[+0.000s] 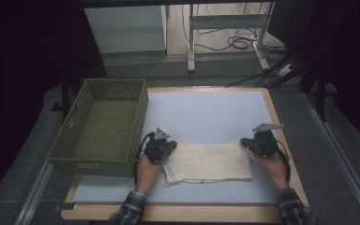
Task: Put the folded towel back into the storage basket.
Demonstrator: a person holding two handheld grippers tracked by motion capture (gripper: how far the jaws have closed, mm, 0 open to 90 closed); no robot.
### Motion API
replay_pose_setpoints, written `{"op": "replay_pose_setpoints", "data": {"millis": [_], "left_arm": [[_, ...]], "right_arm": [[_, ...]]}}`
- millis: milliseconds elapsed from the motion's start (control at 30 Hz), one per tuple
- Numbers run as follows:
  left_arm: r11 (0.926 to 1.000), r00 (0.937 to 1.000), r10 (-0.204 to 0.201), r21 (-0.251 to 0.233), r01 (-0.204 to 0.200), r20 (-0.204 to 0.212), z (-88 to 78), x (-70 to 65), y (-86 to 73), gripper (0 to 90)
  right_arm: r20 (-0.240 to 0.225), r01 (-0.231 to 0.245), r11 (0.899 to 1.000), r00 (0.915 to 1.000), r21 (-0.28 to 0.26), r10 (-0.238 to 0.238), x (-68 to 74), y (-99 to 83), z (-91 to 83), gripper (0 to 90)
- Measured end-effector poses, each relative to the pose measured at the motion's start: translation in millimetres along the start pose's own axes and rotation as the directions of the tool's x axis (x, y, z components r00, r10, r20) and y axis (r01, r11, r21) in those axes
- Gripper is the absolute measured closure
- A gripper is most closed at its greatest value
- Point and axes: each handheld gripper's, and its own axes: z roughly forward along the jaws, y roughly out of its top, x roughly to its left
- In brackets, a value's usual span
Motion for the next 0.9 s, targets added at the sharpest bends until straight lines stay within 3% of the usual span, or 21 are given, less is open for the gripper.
{"op": "replay_pose_setpoints", "data": {"millis": [100,167,233,300,467,567,600,700,900], "left_arm": [[0.9997,0.9999,0.011,-0.020,-0.011,0.011,-4.4,-4.7,6.6,84.7],[0.9996,0.9998,0.022,-0.018,-0.022,-0.004,-4.4,-5.5,10.4,84.1],[0.9994,0.9992,0.032,0.015,-0.032,-0.024,1.1,-2.3,11.5,83.1],[0.9991,0.9997,0.011,0.041,-0.010,-0.022,10.2,4.1,8.0,82.3],[0.9991,0.9998,0.006,0.041,-0.005,-0.020,15.7,11.9,4.5,63.7],[0.9973,0.9959,0.048,0.058,-0.044,-0.077,19.4,13.4,5.0,52.9],[0.9975,0.9960,0.047,0.055,-0.043,-0.076,19.8,14.3,4.8,50.1],[0.9983,0.9978,-0.005,0.057,0.009,-0.067,21.6,19.4,4.4,43.7],[0.9986,0.9979,-0.004,0.052,0.008,-0.064,21.9,19.9,3.2,41.9]], "right_arm": [[0.012,-0.011,1.000,0.9999,-0.019,0.011,-13.7,13.3,5.9,86.5],[0.025,-0.023,1.000,0.9994,-0.020,0.023,-20.2,17.8,10.8,86.5],[0.029,-0.047,0.999,0.9985,-0.001,0.047,-27.7,20.1,19.1,86.3],[0.017,-0.061,0.998,0.9980,0.017,0.061,-31.1,18.0,26.5,85.9],[0.006,-0.060,0.998,0.9982,0.000,0.060,-30.5,12.9,24.6,82.7],[-0.003,-0.069,0.998,0.9976,-0.001,0.069,-30.3,13.0,19.7,80.7],[-0.001,-0.056,0.998,0.9984,0.005,0.056,-29.6,12.7,18.1,80.0],[-0.002,-0.052,0.999,0.9986,0.015,0.052,-26.9,10.2,14.2,77.4],[-0.047,-0.031,0.999,0.9984,0.028,0.032,-16.9,4.8,4.2,71.9]]}}
